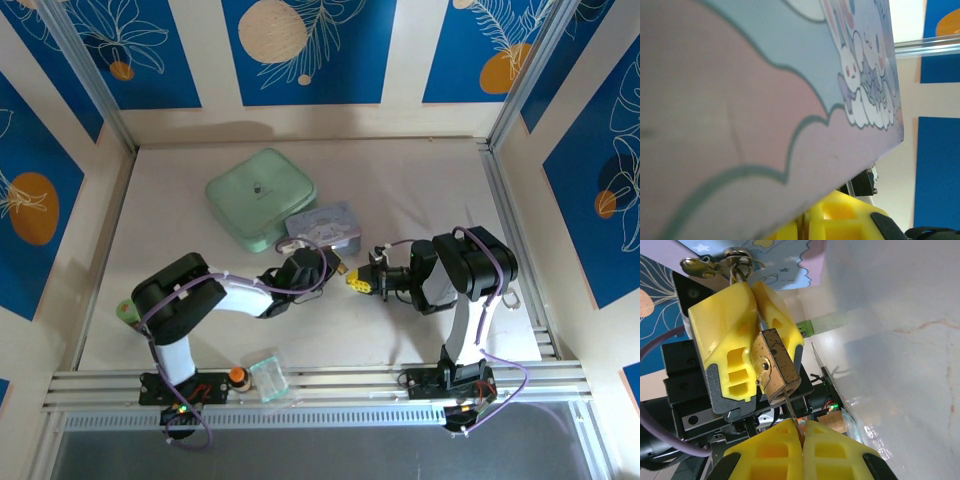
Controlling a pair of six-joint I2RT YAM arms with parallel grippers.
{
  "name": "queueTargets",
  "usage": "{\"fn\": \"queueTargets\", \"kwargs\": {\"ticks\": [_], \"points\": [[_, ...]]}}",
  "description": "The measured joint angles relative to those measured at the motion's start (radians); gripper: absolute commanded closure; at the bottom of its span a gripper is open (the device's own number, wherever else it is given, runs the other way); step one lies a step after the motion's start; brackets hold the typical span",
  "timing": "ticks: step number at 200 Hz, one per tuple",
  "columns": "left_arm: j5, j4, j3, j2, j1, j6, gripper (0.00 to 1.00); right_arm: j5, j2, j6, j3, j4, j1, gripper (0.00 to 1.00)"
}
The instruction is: Unlock the padlock with the key
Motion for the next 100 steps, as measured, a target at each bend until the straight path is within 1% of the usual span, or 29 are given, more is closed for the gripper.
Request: {"fn": "queueTargets", "kwargs": {"ticks": [30, 64, 80, 100], "points": [[0.002, 0.007, 0.0, -0.004, 0.003, -0.008, 1.0, -0.04, 0.0, 0.0, 0.02, 0.0, -0.016, 1.0], [0.007, 0.009, 0.005, -0.001, 0.004, -0.014, 1.0, -0.039, -0.018, 0.0, 0.023, -0.007, -0.01, 1.0], [0.008, 0.021, 0.005, 0.007, 0.005, -0.02, 0.94, -0.032, -0.021, 0.0, 0.023, -0.013, -0.008, 1.0], [0.008, 0.01, 0.005, 0.008, 0.005, -0.024, 0.9, -0.028, -0.021, 0.0, 0.023, -0.024, -0.005, 1.0]]}}
